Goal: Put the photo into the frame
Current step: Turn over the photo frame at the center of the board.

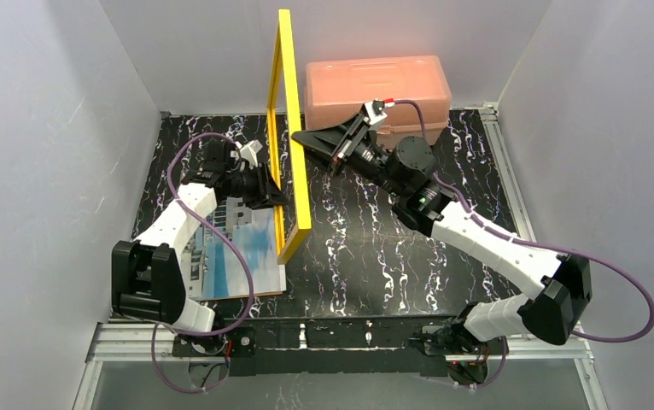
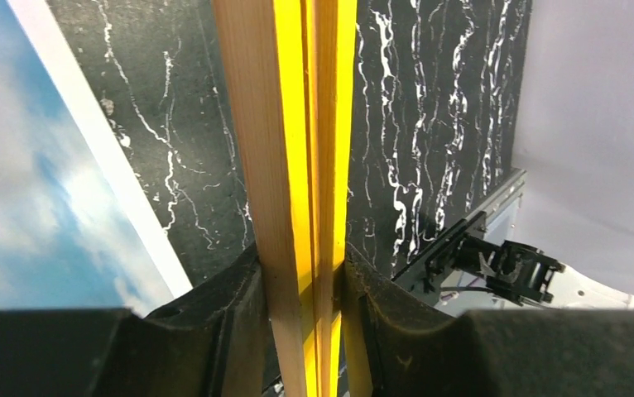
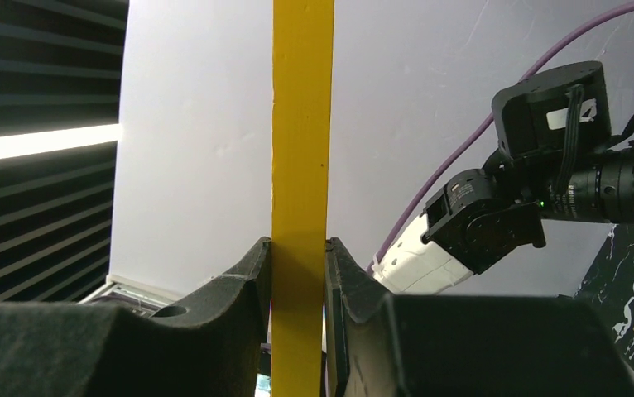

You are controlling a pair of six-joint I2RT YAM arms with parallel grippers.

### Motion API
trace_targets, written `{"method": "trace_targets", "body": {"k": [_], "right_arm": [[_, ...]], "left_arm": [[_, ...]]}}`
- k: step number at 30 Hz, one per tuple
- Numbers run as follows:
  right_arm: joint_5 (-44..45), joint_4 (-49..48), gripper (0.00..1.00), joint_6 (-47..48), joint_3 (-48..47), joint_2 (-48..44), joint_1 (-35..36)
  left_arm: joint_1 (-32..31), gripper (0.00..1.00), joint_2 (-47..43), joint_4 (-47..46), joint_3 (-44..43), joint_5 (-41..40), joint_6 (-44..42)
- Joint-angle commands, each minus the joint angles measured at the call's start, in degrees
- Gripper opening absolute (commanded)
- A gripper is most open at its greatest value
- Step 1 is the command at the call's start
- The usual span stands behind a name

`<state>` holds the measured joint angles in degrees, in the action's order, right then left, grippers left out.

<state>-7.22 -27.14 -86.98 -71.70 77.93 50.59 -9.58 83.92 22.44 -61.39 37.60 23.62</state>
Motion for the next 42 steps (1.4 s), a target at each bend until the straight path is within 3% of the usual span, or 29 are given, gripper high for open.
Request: {"method": "trace_targets", "body": {"k": [1, 3, 4, 5, 8, 11, 14, 17, 22, 25, 35, 42], "right_arm": [[0.7, -5.5, 0.01, -1.1, 3.8, -4.5, -2.2], [0.4, -3.0, 0.04, -0.5, 5.8, -6.5, -3.5], [0.3, -0.9, 0.10, 0.2, 6.4, -7.6, -4.2], [0.2, 2.1, 0.27, 1.3, 6.6, -8.7, -4.8], [0.1, 13.5, 0.50, 6.3, 5.3, -11.9, -7.2], [0.7, 23.1, 0.62, 10.2, 4.4, -15.0, -9.9], [-0.1, 26.4, 0.62, 10.7, 5.3, -17.6, -12.2], [-0.3, 32.5, 0.53, 12.7, 4.0, -17.4, -13.3], [2.2, 55.6, 0.39, 24.9, -8.0, -12.2, -14.3], [4.7, 64.4, 0.33, 31.2, -10.7, -11.1, -14.6], [11.2, 79.1, 0.23, 39.0, -2.9, -14.5, -14.6], [20.3, 84.4, 0.16, 44.2, 1.5, -13.5, -14.6]], "left_arm": [[0.4, 0.04, -5.3, 1.3, -1.9, -2.6, -3.9], [0.7, 0.01, -6.7, 1.4, -1.2, -4.8, -5.3], [0.8, 0.00, -7.4, 1.4, -0.8, -6.0, -6.0], [0.9, 0.00, -8.1, 1.5, -0.4, -7.1, -6.8], [1.0, 0.00, -9.7, 1.5, 0.7, -10.5, -8.7], [1.1, 0.00, -11.3, 1.2, 1.6, -12.7, -10.3], [1.4, 0.00, -12.2, 1.1, 2.3, -13.5, -10.4], [1.6, 0.00, -11.9, 2.1, 1.7, -12.8, -10.4], [1.6, 0.00, -13.6, 2.8, 1.8, -14.9, -12.1], [1.5, 0.00, -14.9, 3.7, 2.7, -15.4, -14.6], [-1.1, 0.00, -16.8, 12.9, 5.1, -13.4, -22.6], [-9.3, 0.00, -16.4, 14.5, 6.5, -16.4, -25.3]]}}
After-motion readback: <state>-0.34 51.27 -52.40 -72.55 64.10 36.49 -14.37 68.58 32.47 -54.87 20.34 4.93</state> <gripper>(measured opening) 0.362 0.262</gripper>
